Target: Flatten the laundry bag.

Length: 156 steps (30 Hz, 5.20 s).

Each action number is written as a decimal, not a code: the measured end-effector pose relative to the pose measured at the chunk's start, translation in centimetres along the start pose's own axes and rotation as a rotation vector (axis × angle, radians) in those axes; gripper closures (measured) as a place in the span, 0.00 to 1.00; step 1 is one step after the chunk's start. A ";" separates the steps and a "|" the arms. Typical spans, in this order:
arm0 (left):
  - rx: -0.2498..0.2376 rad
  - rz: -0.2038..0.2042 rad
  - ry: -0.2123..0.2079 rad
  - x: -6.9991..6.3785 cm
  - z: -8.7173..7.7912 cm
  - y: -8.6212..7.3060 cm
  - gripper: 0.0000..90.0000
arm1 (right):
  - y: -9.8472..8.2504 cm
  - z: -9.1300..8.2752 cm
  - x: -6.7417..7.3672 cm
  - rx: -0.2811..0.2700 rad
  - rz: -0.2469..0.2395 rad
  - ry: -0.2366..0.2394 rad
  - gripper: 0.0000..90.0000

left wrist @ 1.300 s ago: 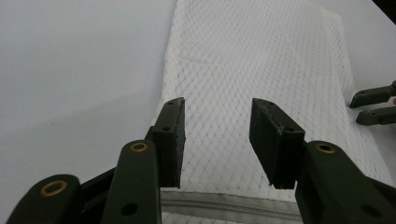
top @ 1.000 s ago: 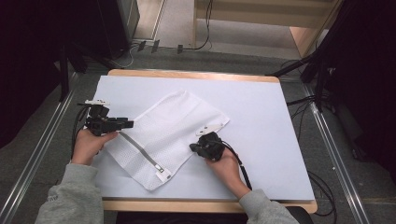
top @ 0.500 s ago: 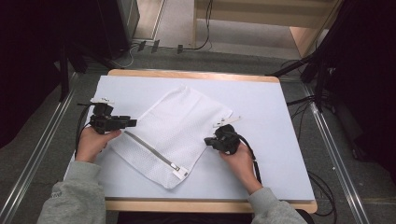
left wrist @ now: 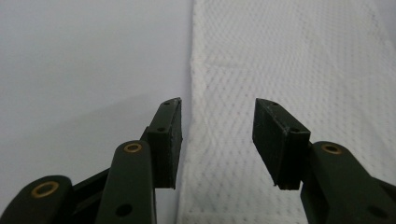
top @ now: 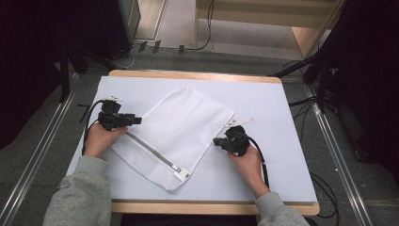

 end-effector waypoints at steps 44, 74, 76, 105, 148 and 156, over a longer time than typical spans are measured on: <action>0.036 -0.083 -0.090 -1.3 1.9 -1.0 1.00 | 0.6 1.7 0.9 -0.026 -0.019 -0.049 1.00; 0.051 -0.070 -0.116 -8.5 -1.1 -6.1 1.00 | 2.9 0.4 -4.5 0.005 0.020 -0.052 1.00; 0.022 -0.052 -0.091 -8.3 -1.5 -5.7 0.97 | 2.9 0.5 -4.4 0.004 0.019 -0.051 1.00; -0.017 -0.021 0.003 -1.9 6.7 7.9 1.00 | 1.0 0.6 -1.4 0.026 -0.041 -0.026 1.00; 0.006 -0.083 0.128 1.8 10.7 9.1 0.87 | 0.4 0.7 -1.2 0.023 -0.059 -0.020 1.00; -0.006 -0.070 0.092 1.5 10.8 8.8 0.85 | 0.4 0.7 -1.2 0.024 -0.055 -0.022 1.00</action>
Point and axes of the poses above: each handheld gripper's, and its own axes: z roughly forward along the jaws, y roughly out of its top, x roughly to its left, the point moved 5 cm from there along z, roughly forward along the jaws, and after that the axes turned 4 degrees about z, right-handed, at the moved point
